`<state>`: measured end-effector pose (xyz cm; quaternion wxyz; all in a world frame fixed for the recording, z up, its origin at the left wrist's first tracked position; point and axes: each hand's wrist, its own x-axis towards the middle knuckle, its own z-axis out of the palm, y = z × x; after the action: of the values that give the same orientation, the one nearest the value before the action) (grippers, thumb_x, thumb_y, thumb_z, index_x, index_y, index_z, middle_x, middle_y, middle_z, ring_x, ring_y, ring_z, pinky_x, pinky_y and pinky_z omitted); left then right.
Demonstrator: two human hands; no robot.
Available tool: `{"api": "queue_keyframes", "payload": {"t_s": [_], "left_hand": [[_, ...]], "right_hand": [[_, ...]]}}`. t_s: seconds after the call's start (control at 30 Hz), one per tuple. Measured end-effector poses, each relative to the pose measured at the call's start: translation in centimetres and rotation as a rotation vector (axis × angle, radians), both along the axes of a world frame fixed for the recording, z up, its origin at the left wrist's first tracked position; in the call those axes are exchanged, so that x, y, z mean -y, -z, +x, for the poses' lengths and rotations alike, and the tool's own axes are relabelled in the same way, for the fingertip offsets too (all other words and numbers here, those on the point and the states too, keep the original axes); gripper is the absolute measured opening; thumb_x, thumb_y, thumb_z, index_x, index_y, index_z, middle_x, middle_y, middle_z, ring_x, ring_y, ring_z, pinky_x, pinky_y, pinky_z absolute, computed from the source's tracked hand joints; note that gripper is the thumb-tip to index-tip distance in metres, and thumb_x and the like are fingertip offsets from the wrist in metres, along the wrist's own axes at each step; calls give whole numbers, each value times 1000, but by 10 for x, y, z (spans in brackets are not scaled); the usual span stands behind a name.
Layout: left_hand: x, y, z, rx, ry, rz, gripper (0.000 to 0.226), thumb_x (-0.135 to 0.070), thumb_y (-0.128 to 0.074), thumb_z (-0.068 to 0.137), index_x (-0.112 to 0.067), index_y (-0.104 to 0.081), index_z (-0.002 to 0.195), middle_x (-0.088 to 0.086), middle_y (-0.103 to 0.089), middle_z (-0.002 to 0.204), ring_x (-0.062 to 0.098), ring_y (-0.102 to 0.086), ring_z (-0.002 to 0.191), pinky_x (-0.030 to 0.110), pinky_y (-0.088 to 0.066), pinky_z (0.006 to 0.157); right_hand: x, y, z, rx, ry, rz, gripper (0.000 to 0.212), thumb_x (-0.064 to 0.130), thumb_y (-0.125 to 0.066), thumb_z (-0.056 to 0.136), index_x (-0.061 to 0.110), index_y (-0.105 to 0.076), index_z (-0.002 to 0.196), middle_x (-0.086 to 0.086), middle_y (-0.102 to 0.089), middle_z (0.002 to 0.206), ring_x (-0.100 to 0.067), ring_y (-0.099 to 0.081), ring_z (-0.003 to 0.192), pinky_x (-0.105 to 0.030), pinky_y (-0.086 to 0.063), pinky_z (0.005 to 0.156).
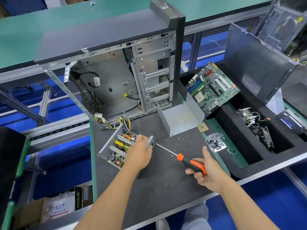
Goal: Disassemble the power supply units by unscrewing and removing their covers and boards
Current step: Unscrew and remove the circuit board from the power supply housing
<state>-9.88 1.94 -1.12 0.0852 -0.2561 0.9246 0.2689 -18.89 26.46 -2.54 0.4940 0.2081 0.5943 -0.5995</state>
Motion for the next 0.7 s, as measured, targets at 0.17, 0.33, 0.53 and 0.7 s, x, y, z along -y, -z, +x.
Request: {"api": "queue_keyframes", "payload": {"t_s": [0.17, 0.33, 0.53, 0.7], "left_hand": [[0, -1, 1, -1, 1, 3, 20, -27, -46, 103, -14, -58, 113, -1, -43, 123, 32, -62, 93, 48, -52, 86], [0, -1, 1, -1, 3, 1, 20, -27, -46, 104, -14, -58, 113, -1, -43, 123, 32, -62, 90, 49, -52, 85], [0, -1, 1, -4, 4, 5, 19, -27, -46, 103, -14, -56, 112, 0, -42, 124, 33, -62, 91, 49, -51, 86], [-1, -2, 1, -4, 6, -5, 20, -27, -46, 104, -14, -57, 114, 0, -42, 124, 34, -62, 91, 48, -52, 86]], "right_hand": [[0, 1, 1, -53, -81, 1, 25, 33, -59, 98, 9, -58, 105, -15, -64, 74, -18, -54, 48, -24, -45, 43], [-4, -1, 1, -96, 131, -204, 38, 18, -82, 73, 7, -58, 100, -15, -71, 103, -35, -72, 97, -40, -60, 68], [6, -2, 3, -86, 94, 55, 61, 65, -46, 93, 7, -61, 105, -17, -72, 77, -20, -68, 59, -26, -54, 47], [3, 9, 5, -106, 155, 63, 35, 37, -59, 98, 3, -60, 108, -17, -64, 66, -14, -52, 46, -21, -46, 42]]}}
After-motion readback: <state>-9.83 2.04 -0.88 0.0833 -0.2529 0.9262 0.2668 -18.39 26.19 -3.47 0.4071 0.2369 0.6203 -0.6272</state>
